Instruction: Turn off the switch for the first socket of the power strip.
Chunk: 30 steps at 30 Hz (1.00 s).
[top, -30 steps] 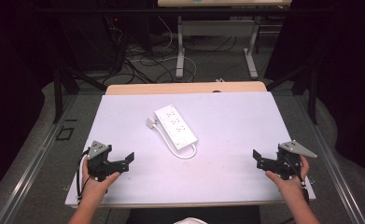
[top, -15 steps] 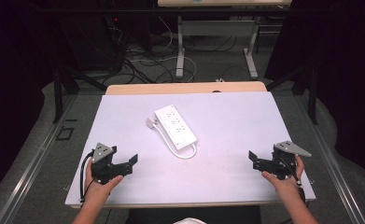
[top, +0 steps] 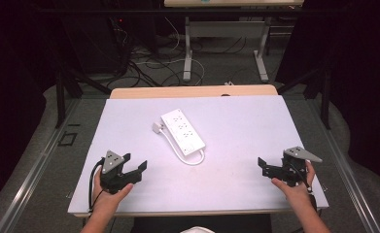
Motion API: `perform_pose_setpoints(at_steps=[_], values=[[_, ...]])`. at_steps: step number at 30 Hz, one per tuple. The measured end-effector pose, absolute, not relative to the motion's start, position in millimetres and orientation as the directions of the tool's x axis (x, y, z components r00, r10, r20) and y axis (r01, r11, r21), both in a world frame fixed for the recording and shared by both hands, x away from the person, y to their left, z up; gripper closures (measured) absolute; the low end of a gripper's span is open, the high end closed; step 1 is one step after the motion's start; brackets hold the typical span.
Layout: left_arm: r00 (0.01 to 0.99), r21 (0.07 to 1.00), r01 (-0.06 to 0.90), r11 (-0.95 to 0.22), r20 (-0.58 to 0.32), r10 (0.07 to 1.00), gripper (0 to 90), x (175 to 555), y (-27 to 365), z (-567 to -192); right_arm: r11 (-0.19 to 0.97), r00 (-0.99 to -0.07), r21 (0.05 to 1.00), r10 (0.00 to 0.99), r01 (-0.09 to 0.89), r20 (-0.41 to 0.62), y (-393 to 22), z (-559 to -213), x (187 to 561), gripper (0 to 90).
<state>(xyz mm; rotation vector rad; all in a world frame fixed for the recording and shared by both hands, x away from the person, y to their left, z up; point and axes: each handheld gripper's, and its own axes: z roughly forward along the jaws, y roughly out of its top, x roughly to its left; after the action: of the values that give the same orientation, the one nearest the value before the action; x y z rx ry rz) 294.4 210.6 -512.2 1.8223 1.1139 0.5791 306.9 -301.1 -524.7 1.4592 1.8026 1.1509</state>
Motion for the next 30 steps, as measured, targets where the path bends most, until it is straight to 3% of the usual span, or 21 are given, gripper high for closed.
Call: perform_pose_setpoints(at_steps=[6, 15, 30], values=[[0.514, 0.849, 0.478, -0.223, -0.065, 0.856, 41.0, 292, 201, -511, 0.051, -0.267, 0.868, 0.959, 0.493, 0.095, -301, -525, 307, 0.0], [0.526, 0.853, 0.47, -0.227, -0.065, 0.848, 43.4, 289, 196, -511, 0.045, -0.269, 0.869, 0.957, 0.494, 0.104, -300, -527, 308, 0.3], [0.546, 0.86, 0.472, -0.197, -0.109, 0.831, 56.9, 286, 195, -512, 0.044, -0.267, 0.864, 0.958, 0.501, 0.106, -299, -528, 309, 1.3]])
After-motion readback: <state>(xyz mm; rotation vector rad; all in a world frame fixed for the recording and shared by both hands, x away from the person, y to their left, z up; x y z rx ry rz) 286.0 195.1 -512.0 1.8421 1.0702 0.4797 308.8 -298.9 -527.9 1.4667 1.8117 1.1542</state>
